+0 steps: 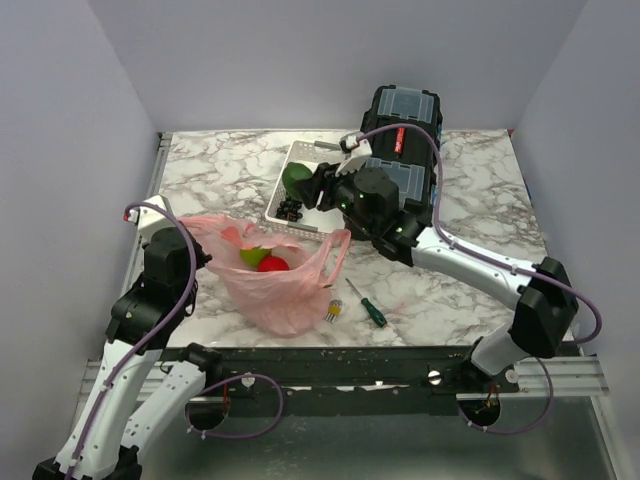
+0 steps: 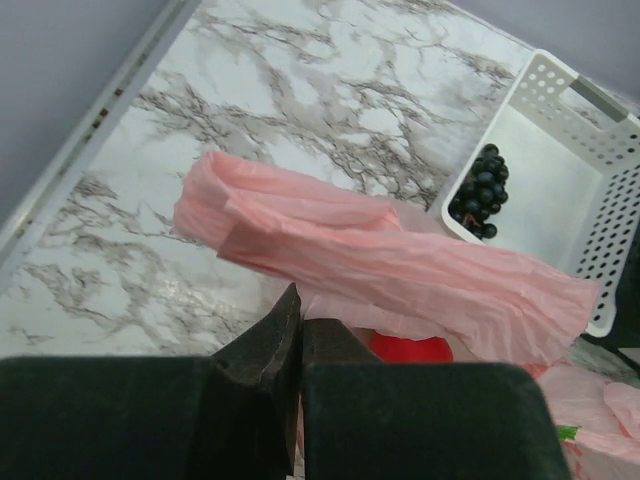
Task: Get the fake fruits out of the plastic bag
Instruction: Place the fake fruit in the bin, then adjust the plastic bag at the center of the board.
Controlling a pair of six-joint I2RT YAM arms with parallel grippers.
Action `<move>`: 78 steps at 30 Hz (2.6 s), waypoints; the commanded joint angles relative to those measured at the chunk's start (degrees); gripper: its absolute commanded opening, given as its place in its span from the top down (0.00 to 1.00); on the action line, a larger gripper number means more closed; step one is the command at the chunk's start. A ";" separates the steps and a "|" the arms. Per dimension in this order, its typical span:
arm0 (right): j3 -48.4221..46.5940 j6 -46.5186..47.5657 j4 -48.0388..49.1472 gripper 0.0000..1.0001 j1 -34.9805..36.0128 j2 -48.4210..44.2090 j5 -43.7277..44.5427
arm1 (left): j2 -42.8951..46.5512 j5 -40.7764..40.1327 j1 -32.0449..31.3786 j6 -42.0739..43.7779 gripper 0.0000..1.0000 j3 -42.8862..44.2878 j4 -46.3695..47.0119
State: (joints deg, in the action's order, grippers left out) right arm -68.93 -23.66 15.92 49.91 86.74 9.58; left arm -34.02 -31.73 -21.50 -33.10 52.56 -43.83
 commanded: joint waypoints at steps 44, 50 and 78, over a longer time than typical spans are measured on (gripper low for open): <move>-16.53 4.86 -27.98 0.20 -1.49 8.14 -4.98 | -5.54 20.88 6.34 14.56 1.00 -3.64 14.91; -6.02 4.15 -17.31 0.20 5.59 0.44 -18.94 | -5.81 23.38 6.03 12.38 1.00 -1.58 7.69; -6.32 3.73 1.39 0.44 19.36 27.33 -0.51 | -1.19 24.08 4.58 5.68 1.00 -9.76 -0.70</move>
State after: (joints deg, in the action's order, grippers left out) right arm -74.74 -19.57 14.55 68.20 112.09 7.07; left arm -32.69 -6.52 -16.14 -25.67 42.61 -43.57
